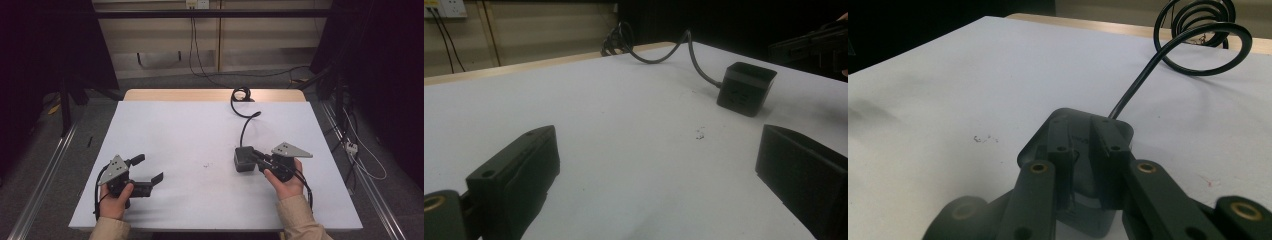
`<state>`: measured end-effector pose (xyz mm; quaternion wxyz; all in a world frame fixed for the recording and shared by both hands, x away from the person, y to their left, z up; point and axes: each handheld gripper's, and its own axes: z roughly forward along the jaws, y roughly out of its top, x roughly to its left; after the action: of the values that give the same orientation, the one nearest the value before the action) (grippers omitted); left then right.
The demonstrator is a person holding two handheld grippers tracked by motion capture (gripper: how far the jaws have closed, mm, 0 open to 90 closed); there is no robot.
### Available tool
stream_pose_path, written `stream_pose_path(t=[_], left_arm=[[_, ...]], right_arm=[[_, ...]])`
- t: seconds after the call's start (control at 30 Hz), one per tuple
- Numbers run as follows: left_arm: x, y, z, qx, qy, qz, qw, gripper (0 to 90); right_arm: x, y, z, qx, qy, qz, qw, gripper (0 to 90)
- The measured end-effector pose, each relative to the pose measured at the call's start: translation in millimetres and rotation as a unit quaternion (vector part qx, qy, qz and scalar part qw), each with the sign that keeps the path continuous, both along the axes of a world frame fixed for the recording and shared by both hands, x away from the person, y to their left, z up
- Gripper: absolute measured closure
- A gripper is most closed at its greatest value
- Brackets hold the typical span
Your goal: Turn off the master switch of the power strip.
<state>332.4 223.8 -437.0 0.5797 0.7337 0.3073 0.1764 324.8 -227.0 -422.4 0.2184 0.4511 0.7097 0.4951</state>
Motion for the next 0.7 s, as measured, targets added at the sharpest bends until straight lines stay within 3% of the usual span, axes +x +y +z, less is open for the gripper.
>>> stream_pose_path(t=[0.7], left_arm=[[0.1,0.1,0.0,0.000,0.000,0.000,1.0000,3.6]], right_arm=[[4.5,1.3,1.9,-0.002,0.002,0.004,1.0000,84.8]])
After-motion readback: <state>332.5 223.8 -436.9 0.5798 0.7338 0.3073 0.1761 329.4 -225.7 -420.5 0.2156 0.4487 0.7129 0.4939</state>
